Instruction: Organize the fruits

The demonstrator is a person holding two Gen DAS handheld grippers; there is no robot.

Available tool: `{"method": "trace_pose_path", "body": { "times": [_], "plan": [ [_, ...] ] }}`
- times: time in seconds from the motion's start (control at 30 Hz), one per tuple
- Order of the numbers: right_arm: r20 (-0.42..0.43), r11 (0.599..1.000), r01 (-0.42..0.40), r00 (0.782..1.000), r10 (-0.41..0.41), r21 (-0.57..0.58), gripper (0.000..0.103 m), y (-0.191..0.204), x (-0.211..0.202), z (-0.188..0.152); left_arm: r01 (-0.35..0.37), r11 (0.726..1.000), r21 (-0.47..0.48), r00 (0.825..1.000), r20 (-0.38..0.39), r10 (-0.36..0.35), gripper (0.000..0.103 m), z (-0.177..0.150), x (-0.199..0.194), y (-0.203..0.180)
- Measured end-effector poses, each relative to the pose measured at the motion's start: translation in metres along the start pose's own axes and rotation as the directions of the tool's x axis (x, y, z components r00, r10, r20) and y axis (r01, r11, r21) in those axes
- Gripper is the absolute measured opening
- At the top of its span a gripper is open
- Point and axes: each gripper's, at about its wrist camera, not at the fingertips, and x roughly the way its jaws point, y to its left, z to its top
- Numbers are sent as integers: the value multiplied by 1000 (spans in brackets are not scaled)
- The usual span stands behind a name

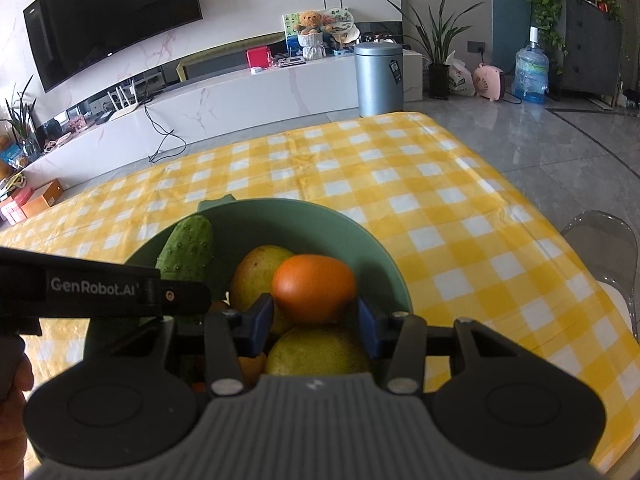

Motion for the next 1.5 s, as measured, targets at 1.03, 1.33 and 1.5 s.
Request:
{"method": "trace_pose_path", "body": {
  "times": [1.03, 1.33, 1.5],
  "plan": [
    [229, 993, -111, 968, 101, 30, 95, 1, -93, -9, -165, 976, 144, 964, 235, 128, 88, -26, -123, -17],
    [209, 994, -65, 974, 82, -89, 99, 29, -134, -45, -356, 904, 235, 900, 348, 264, 97, -83, -141, -20],
    [193, 994, -26, 980, 47, -107, 99, 37, -136, -63, -382, 902, 198, 890, 340, 303, 97, -108, -140, -11]
  ]
}}
